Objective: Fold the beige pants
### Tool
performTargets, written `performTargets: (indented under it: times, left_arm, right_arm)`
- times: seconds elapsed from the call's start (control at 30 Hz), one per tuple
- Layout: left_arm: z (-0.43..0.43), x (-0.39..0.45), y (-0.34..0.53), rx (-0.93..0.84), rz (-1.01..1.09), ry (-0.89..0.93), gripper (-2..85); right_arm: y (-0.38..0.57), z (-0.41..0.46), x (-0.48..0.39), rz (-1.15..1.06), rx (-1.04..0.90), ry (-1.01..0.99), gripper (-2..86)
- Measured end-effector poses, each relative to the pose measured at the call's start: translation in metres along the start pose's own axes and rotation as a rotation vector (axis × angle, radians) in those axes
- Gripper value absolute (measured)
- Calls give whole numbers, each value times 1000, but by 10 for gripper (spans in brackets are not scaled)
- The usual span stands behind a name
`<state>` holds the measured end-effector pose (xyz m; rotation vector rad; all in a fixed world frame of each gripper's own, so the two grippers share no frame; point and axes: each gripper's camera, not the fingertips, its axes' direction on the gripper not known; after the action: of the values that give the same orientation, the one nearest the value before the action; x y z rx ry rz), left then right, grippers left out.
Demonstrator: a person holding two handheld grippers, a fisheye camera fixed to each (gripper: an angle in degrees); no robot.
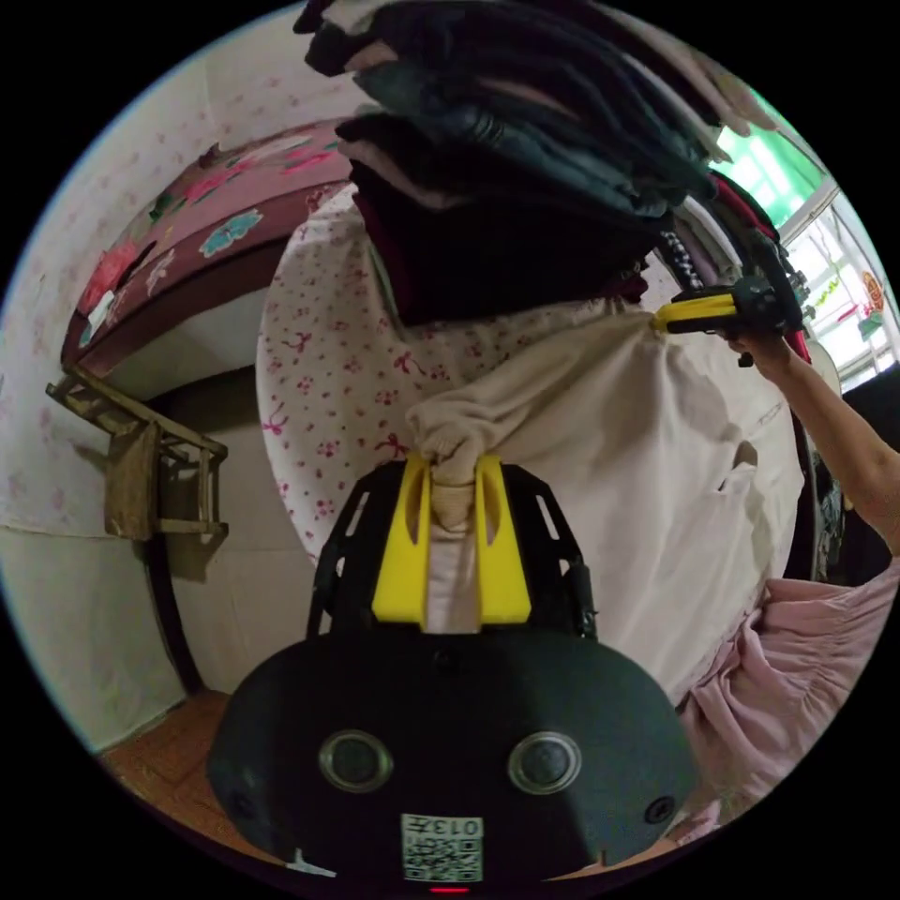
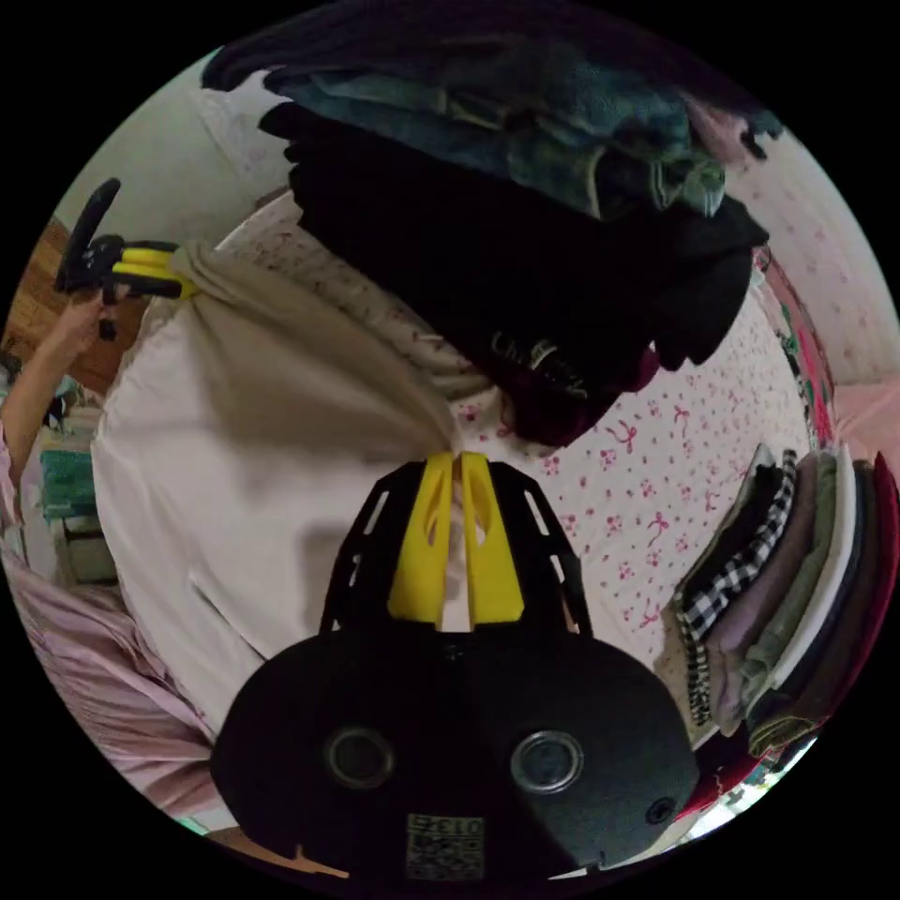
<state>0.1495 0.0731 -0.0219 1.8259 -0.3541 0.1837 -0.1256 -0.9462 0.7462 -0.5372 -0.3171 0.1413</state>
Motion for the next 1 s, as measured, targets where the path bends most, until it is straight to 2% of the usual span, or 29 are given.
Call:
performTargets:
  times: [0.13,0.23,0.4,0.5,0.6,0.7,0.9,1.0]
  left_arm:
    - [-71,-5,17,166,26,-73,76]
    - [-80,-26,13,223,-17,-87,77]
    - [-16,-62,-3,38,-90,-92,86]
    - [-31,-82,17,99,-169,-41,98]
    - [-66,-103,53,186,-243,-69,102]
    - [-101,-124,107,260,-351,-62,103]
    - [-121,-129,224,190,-493,30,125]
    - [-111,-119,280,137,-564,148,136]
  right_arm:
    - [6,-38,-9,-28,152,92,21]
    - [-1,-48,-14,-21,258,176,30]
    - [-17,-10,-5,106,136,135,52]
    - [8,-40,-4,170,250,162,54]
    - [54,-81,-12,199,371,186,47]
    - [106,-99,-33,165,385,90,37]
    - [202,-79,-116,155,285,-72,59]
    - [236,-72,-167,108,220,-139,68]
